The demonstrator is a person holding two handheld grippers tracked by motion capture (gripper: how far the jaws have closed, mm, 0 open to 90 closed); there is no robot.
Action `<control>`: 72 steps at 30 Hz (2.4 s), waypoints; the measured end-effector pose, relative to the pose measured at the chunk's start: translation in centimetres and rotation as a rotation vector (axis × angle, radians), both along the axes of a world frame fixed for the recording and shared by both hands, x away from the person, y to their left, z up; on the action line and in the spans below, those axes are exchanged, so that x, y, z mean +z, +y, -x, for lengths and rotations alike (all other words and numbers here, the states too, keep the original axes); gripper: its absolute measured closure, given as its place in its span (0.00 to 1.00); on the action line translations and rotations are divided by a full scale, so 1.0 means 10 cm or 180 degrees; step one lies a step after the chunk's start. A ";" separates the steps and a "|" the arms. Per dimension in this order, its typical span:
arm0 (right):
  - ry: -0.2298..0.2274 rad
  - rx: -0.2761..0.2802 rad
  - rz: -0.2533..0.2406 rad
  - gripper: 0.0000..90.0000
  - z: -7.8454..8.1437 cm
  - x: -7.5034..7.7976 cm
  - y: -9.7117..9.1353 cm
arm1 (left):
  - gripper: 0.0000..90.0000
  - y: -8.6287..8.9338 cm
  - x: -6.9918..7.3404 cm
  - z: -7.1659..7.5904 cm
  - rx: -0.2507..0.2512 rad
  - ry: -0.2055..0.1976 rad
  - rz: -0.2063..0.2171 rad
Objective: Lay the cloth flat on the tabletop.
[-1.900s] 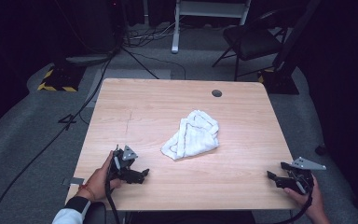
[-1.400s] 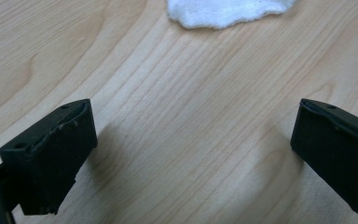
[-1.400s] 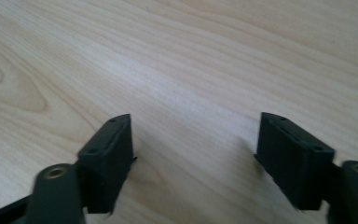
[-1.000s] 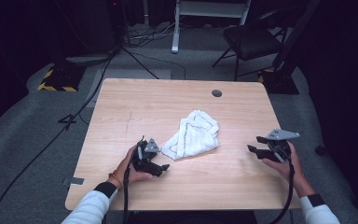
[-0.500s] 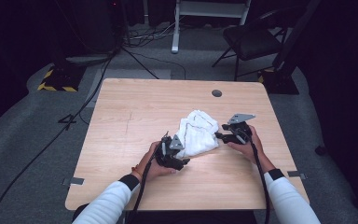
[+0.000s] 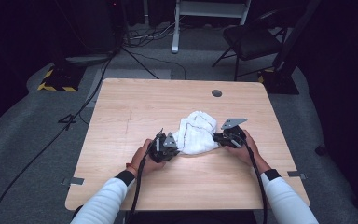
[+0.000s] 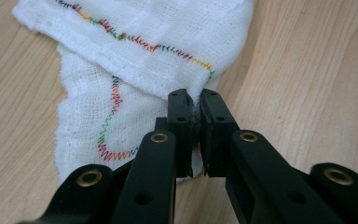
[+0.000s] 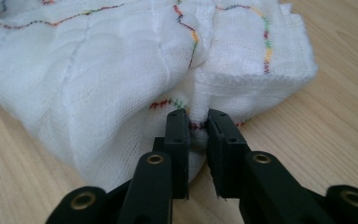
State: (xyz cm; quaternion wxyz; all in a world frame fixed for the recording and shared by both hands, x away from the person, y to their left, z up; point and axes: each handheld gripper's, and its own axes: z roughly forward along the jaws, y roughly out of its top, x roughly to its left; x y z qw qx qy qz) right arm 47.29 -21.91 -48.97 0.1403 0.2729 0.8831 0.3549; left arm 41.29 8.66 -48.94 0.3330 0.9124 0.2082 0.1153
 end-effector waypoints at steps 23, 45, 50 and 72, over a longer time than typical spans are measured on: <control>-0.0024 0.0202 0.0131 0.84 0.74 0.06 0.03 | 0.91 0.25 -0.01 -0.34 0.0274 0.0058 0.0078; -0.0239 -0.0433 0.0002 0.57 0.17 0.23 -0.32 | 0.41 -0.36 0.29 -0.36 0.0228 -0.0002 0.0388; -0.0207 -0.0422 0.0124 0.57 -0.04 0.07 -0.23 | 0.53 -0.51 0.14 -0.51 0.0264 0.0178 0.0253; 0.0029 -0.0448 0.0102 0.97 -0.06 0.02 -0.40 | 0.98 -0.23 0.26 -0.36 -0.0126 0.0075 0.0233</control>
